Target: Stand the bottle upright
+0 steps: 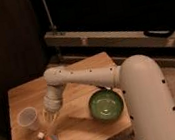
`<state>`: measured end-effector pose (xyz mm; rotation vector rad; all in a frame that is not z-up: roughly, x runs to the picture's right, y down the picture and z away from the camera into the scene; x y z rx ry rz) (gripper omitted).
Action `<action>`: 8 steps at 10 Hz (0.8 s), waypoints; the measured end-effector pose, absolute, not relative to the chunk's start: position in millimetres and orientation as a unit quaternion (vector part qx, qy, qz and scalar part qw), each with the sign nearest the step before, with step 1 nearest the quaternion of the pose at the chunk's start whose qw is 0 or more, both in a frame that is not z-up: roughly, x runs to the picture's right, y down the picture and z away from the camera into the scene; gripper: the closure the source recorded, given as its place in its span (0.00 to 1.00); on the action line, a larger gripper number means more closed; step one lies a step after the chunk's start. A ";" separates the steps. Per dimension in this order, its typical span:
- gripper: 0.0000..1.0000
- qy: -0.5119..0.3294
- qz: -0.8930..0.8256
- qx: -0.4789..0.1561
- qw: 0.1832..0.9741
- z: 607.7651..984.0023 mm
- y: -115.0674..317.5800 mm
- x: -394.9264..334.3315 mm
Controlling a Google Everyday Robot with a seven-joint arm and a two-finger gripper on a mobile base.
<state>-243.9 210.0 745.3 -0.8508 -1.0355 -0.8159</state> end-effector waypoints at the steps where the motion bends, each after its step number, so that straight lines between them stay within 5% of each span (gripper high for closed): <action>1: 0.43 -0.469 -0.370 -0.384 0.704 746.5 211.6 -247.2; 8: 0.43 -0.479 -0.389 -0.395 0.680 752.9 219.6 -270.9</action>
